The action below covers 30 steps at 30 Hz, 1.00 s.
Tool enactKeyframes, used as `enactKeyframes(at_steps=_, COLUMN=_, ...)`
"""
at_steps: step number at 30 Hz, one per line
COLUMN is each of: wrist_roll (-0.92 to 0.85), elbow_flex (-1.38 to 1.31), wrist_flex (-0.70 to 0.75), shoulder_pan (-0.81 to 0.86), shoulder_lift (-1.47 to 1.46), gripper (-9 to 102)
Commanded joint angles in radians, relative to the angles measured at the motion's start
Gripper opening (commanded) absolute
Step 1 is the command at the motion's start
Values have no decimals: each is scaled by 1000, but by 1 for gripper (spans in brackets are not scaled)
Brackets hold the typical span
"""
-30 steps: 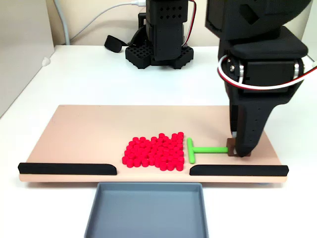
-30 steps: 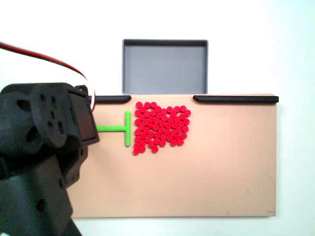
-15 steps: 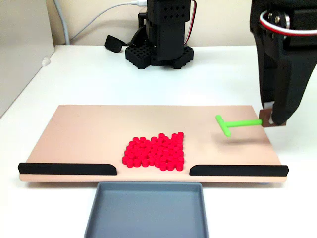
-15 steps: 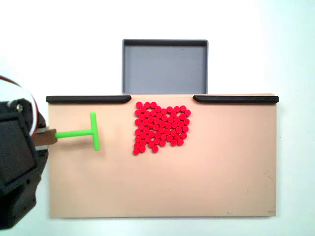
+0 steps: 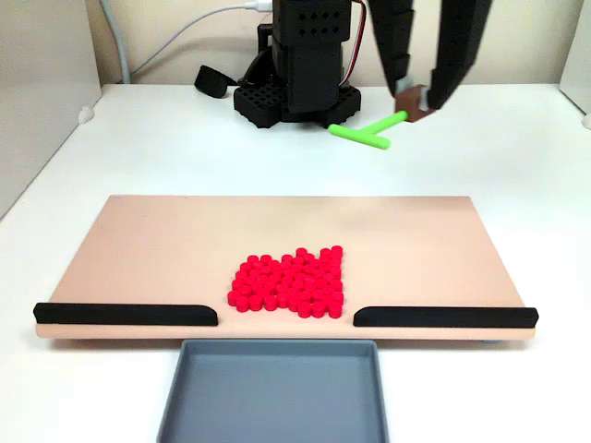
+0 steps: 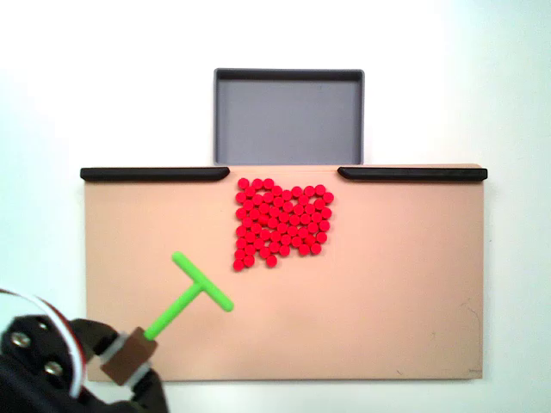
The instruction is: Gather the left side granules
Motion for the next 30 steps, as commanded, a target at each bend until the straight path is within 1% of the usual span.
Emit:
enactKeyframes(at_steps=1, wrist_roll=-250, elbow_flex=61, wrist_flex=0, shoulder_pan=77, shoulder_lift=112, gripper=0)
enactKeyframes(at_steps=7, wrist_roll=-666, elbow_flex=183, wrist_flex=-2, shoulder_pan=193, shoulder_lift=213, gripper=0)
enactKeyframes(at_steps=12, wrist_roll=-882, elbow_flex=184, wrist_flex=-5, shoulder_pan=261, shoulder_lift=233, gripper=0)
enactKeyframes(at_steps=15, wrist_roll=-976, elbow_flex=184, wrist_flex=-9, shoulder_pan=293, shoulder_lift=244, gripper=0)
enactKeyframes(at_steps=21, wrist_roll=-1069, elbow_flex=179, wrist_flex=-15, shoulder_pan=325, shoulder_lift=233, gripper=0)
enactKeyframes(at_steps=30, wrist_roll=-1057, elbow_flex=167, wrist_flex=-18, shoulder_pan=318, shoulder_lift=193, gripper=0)
